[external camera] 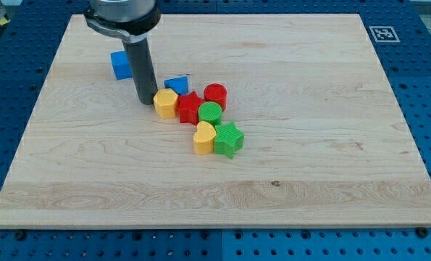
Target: Move the blue cube left to the yellow hexagon
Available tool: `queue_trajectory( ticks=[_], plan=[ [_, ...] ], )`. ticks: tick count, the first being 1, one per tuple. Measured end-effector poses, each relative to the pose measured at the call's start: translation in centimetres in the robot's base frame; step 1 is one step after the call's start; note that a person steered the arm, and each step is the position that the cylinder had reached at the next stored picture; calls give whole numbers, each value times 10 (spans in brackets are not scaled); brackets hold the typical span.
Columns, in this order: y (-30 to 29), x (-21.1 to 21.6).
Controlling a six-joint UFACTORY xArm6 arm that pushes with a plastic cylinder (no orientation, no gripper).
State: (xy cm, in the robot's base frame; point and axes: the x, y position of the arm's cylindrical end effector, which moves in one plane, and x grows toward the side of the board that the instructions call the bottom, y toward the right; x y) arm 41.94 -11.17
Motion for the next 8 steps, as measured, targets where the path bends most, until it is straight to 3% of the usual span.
queue_trajectory(
  ticks=[2,4,6,8],
  plan=[
    [-15,0],
    [-91,-7],
    [-116,-73],
    [-90,-107]
  ],
)
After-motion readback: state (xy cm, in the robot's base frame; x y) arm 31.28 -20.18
